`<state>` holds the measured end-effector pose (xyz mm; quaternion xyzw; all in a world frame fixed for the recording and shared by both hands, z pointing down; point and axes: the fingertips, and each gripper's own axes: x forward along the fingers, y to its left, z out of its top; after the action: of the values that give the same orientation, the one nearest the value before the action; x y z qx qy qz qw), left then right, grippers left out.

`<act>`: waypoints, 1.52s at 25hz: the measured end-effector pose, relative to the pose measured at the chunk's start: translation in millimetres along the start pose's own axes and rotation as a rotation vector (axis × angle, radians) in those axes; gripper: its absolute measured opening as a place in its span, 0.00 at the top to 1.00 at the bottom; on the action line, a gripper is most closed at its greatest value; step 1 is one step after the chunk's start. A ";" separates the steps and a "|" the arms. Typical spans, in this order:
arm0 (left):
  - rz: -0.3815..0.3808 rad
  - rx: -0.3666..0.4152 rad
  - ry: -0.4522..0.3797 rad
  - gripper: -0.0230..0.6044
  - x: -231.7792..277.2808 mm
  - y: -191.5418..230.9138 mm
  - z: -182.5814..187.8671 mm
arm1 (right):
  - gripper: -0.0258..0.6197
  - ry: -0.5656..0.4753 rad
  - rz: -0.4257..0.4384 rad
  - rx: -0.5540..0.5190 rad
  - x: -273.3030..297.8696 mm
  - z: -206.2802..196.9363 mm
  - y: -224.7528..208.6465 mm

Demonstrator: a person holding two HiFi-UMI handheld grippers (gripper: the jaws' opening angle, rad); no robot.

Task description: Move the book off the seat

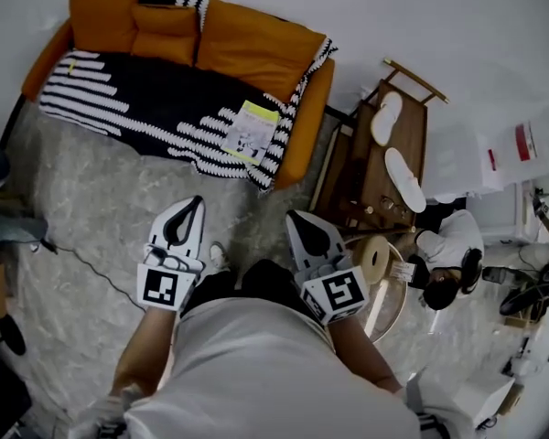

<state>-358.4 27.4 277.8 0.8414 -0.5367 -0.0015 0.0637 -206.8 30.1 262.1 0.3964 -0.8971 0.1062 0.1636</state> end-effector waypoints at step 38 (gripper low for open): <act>-0.008 -0.124 0.177 0.94 207.0 44.2 -166.7 | 0.93 0.102 0.099 0.061 201.2 -117.1 -142.1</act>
<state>-298.7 -160.3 461.5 0.8348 -0.5245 0.0396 0.1628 -203.5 -162.8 454.9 0.3503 -0.9025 0.1615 0.1915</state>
